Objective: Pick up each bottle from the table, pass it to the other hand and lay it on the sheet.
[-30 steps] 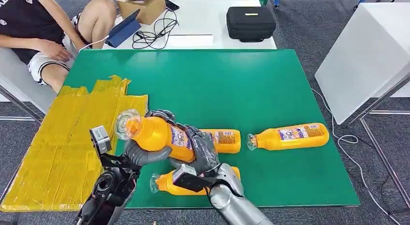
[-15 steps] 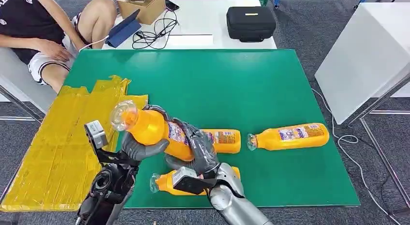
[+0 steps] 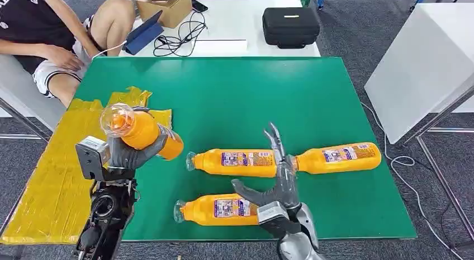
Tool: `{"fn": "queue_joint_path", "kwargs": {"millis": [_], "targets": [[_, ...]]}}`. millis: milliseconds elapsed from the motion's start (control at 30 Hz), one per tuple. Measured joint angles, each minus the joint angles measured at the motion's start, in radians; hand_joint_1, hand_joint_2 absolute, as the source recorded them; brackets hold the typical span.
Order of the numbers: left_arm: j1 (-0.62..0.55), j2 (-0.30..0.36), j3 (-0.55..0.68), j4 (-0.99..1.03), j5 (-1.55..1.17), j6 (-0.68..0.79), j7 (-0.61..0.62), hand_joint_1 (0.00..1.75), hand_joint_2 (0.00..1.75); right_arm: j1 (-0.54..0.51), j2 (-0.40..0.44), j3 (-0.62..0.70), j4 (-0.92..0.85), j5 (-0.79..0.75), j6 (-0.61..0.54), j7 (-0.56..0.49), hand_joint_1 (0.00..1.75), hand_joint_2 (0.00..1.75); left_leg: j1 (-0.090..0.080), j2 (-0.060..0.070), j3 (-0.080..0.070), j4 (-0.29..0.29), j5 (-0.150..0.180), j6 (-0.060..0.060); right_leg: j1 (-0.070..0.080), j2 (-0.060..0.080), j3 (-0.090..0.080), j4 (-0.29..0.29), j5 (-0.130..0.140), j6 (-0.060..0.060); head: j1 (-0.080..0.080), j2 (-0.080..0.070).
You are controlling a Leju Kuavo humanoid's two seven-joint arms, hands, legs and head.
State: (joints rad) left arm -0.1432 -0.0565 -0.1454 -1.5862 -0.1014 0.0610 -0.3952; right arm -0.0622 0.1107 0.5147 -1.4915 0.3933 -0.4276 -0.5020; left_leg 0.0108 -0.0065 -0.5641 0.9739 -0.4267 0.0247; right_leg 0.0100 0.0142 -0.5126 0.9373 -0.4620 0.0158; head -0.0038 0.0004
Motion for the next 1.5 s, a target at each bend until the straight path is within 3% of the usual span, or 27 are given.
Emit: {"fn": "queue_joint_path", "kwargs": {"millis": [133,300,467,600,733,867,1100,1367,1500], "targets": [[0.001,0.0,0.011,-0.002,-0.046,0.039,0.001,1.75,1.75,0.026,-0.012,-0.024,-0.045,0.017,-0.007,0.006,0.0,1.75,0.0,0.0,0.0,0.0,0.0,0.0,0.0,0.0,0.0,0.0,0.0,0.0,0.0,0.0],[0.007,0.017,0.02,-0.003,-0.316,0.268,-0.003,1.75,1.75,0.111,-0.027,-0.073,-0.109,0.056,-0.06,0.012,0.0,1.75,0.0,-0.001,0.0,0.0,0.0,0.0,0.0,0.0,0.0,0.0,0.0,0.0,0.0,0.0],[0.035,0.095,0.023,-0.01,-0.744,0.45,0.09,1.75,1.75,0.225,-0.053,-0.18,-0.21,0.065,-0.109,0.008,0.0,1.75,0.0,-0.001,0.0,0.0,0.0,0.0,0.0,0.0,0.0,0.0,-0.002,-0.001,0.0,0.0],[0.051,0.131,0.031,-0.005,-0.795,0.466,0.113,1.75,1.75,0.272,-0.066,-0.23,-0.252,0.063,-0.113,0.006,0.0,1.75,0.0,0.0,0.0,0.0,-0.001,0.0,0.0,0.0,-0.001,0.0,-0.002,-0.001,0.0,0.0],[0.049,0.156,0.033,0.02,-1.049,0.44,0.256,1.75,1.75,0.278,-0.071,-0.264,-0.272,0.04,-0.141,0.008,0.0,1.75,0.0,0.0,0.0,0.0,0.0,0.0,0.0,0.0,0.0,0.0,-0.001,-0.001,0.0,0.0],[-0.001,0.189,0.034,0.102,-1.193,0.356,0.316,1.75,1.75,0.263,-0.08,-0.306,-0.278,0.006,-0.135,0.009,0.0,1.75,0.0,0.0,0.001,0.0,0.001,0.0,0.0,0.0,0.0,0.0,-0.001,-0.001,0.0,0.0],[-0.134,0.254,0.015,0.297,-1.314,0.12,0.308,1.75,1.75,0.197,-0.096,-0.316,-0.236,-0.019,-0.13,-0.012,0.0,1.75,0.0,0.0,0.001,0.0,0.001,-0.001,0.001,0.0,0.0,0.0,-0.001,-0.001,0.0,0.0],[-0.382,0.282,-0.063,0.648,-1.38,0.022,0.328,1.75,1.75,0.132,-0.097,-0.315,-0.178,-0.045,-0.128,-0.013,0.0,1.75,0.0,-0.002,0.0,0.0,0.002,-0.002,0.001,-0.001,0.0,0.002,-0.001,-0.001,0.0,0.0],[-0.447,0.28,-0.091,0.752,-1.406,0.013,0.352,1.75,1.75,0.116,-0.094,-0.315,-0.164,-0.045,-0.127,-0.014,0.0,1.75,0.0,-0.001,0.0,0.0,0.002,-0.002,0.001,0.0,0.0,0.002,-0.001,-0.001,0.0,0.0]]}}
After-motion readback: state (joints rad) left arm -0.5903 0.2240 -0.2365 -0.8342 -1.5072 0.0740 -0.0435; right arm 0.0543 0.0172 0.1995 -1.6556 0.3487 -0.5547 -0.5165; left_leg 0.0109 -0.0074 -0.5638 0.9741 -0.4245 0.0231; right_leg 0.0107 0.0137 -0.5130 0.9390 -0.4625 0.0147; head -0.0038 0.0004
